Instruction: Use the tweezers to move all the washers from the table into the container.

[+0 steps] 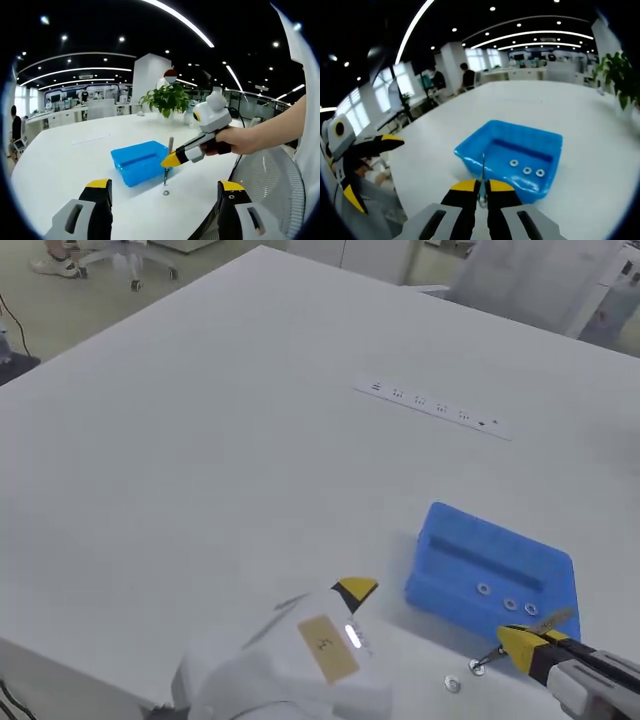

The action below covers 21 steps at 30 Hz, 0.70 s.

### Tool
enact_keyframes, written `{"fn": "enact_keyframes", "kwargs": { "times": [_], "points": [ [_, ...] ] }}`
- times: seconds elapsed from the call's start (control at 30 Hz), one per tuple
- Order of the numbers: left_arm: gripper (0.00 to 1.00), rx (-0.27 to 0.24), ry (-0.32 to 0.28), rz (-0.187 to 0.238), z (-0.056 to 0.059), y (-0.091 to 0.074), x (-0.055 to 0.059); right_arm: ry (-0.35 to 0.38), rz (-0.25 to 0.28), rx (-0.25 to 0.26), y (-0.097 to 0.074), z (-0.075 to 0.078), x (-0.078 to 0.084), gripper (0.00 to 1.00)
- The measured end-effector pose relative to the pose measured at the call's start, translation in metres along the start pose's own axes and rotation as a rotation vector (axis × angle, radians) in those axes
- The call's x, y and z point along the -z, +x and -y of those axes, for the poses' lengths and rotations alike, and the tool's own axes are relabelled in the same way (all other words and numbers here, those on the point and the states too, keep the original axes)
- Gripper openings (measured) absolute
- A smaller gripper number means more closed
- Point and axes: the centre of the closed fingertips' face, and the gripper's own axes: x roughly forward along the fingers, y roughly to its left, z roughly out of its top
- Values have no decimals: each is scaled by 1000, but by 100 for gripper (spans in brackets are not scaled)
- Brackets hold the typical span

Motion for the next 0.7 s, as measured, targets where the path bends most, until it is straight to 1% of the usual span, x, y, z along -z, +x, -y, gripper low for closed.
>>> {"fn": "enact_keyframes", "kwargs": {
  "times": [0.03,0.07,0.13,0.23,0.33,0.37,0.4,0.5,0.53,0.63,0.7],
  "points": [
    [88,2,1,-2,0,0,0,-5,-6,0,0,1,2,3],
    [88,3,1,0,1,0,0,-4,3,1,0,1,0,4],
    [88,2,2,11,0,0,-2,-5,-3,-7,0,-1,1,4],
    [88,2,-3,2,0,0,0,-30,-9,-16,1,-5,1,4],
    [88,7,1,2,1,0,0,-89,-23,-27,1,-9,2,4],
    [87,7,1,0,0,0,0,-105,-28,-31,2,-15,2,4],
    [87,6,2,-3,0,1,1,-119,-32,-32,2,-16,3,4],
    [87,5,4,-5,0,1,1,-217,-56,-41,3,-21,4,4],
    [87,4,5,-7,0,1,1,-252,-67,-47,2,-24,6,4],
    [87,3,6,-12,0,1,2,-344,-88,-46,3,-24,9,3],
    [86,2,9,-14,0,1,2,-340,-83,-55,5,-26,9,3]
  ]
}}
